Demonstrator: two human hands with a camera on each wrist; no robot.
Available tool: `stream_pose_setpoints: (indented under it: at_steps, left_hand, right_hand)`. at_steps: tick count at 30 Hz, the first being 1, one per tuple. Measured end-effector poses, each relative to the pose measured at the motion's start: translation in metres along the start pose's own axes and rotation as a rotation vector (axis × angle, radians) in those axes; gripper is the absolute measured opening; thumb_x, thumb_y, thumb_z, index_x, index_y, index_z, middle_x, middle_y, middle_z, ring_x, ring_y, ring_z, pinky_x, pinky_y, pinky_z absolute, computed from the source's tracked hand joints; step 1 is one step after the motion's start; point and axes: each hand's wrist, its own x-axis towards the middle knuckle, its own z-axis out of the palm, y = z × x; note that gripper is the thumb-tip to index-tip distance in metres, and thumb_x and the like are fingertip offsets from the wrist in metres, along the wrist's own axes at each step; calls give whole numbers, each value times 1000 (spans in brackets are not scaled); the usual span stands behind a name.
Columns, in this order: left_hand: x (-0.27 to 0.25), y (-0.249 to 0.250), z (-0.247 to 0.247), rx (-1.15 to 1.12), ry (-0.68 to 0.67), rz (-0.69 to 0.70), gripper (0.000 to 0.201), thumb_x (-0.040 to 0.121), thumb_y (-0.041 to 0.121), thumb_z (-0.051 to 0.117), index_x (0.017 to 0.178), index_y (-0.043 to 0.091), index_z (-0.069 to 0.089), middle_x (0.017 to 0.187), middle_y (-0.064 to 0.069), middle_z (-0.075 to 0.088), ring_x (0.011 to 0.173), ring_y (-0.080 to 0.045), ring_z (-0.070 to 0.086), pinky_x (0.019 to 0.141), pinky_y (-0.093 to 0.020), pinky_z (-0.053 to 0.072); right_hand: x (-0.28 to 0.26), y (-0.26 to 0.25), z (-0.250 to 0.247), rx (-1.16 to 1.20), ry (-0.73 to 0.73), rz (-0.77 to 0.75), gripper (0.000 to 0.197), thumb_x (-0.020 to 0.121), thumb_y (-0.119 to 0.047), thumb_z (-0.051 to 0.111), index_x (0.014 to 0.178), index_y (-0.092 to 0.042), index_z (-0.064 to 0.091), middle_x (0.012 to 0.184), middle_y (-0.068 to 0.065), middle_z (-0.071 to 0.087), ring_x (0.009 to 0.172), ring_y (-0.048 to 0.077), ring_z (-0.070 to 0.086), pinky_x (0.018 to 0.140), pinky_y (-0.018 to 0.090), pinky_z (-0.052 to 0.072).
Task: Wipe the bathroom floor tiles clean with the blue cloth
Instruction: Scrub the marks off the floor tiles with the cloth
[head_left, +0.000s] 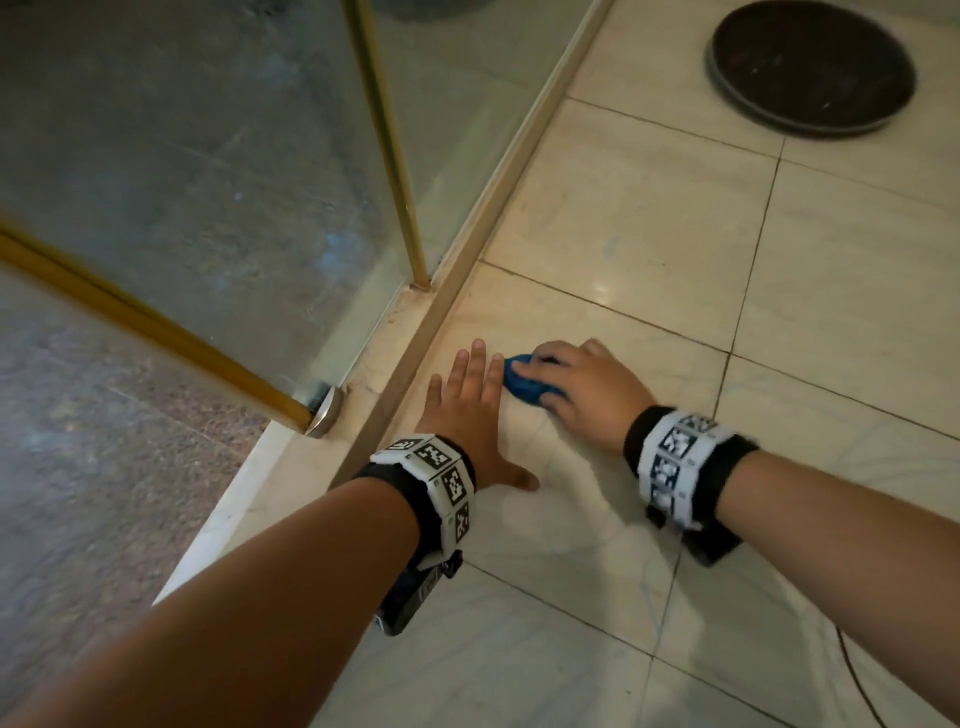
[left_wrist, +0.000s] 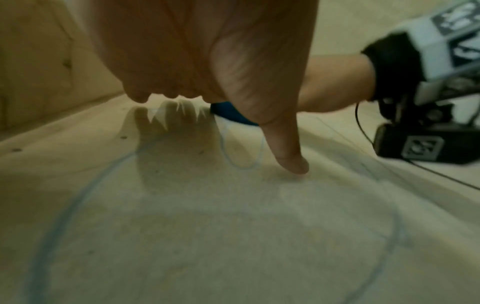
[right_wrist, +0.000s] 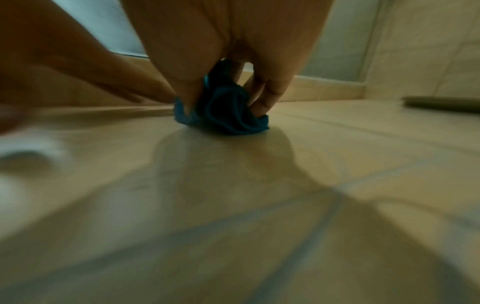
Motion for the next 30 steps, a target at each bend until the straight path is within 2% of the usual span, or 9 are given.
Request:
stream_pose_setpoints:
  at_steps: [5,6,10,12,15,17,21,27,30]
  left_hand:
    - [3,-1,8,4,-24,6,142,62,73,71,148,13,-24,154,-7,-35,144,-24,-26,119,-46,-8]
    - [3,-1,8,1,-24,4,143,61,73,71,148,13,-24,154,-7,-35,144,-24,-26,119,-45,-8]
    - [4,-1,8,8,-31,-2,142,62,73,71,148,13,-25,153,-6,-36,144,-24,-26,119,-45,-7]
    - [4,-2,8,1,-32,2,142,62,72,72,148,14,-25,154,-6,-35,144,-23,-26,119,-44,-8]
    - [4,-3,8,-15,-24,8,143,61,72,72,149,15,-25,154,-5,-35,144,-22,-27,119,-44,-8]
    - [4,-3,9,-14,-25,8,143,61,72,72,148,15,-25,153,-5,-36,144,-22,-27,119,-44,-8]
    - [5,-3,9,4,-34,4,141,63,72,71,148,15,-26,153,-6,-37,144,-23,-27,119,-44,-8]
    - [3,-2,7,-5,-22,2,143,61,72,73,149,15,-24,154,-5,-34,144,-22,-25,118,-44,-8]
    - [3,-2,8,14,-25,-4,142,61,73,71,148,14,-25,154,-7,-35,144,-23,-25,119,-44,-7]
  right_hand:
    - [8,34,-8,187,182,501,43,95,-14,47,136,-26,47,139,1,42,113,31,37,101,30,29]
    - [7,25,-5,162,166,475,43,95,-14,46,137,-26,47,138,1,42,112,31,37,101,31,30]
    - [-6,1,3,17,24,60,46,96,-18,45,140,-30,42,137,-4,40,108,26,38,97,30,31]
    - [-1,28,-3,31,35,132,44,95,-16,47,137,-30,47,137,-3,42,109,28,39,97,31,32]
    - [-4,53,-8,203,215,463,41,94,-12,49,132,-26,53,131,3,46,112,32,41,98,27,30]
    - [-13,31,0,190,159,396,42,93,-11,49,133,-25,51,130,4,44,113,31,39,98,27,29]
    - [-31,-6,7,24,-2,-8,46,94,-17,49,137,-32,45,134,0,41,109,28,39,93,32,34]
    - [-21,36,1,237,218,502,41,94,-16,49,133,-29,51,127,1,44,111,28,38,94,26,33]
    - [-31,-1,5,112,66,262,44,94,-17,48,135,-32,46,129,0,40,109,26,37,93,30,34]
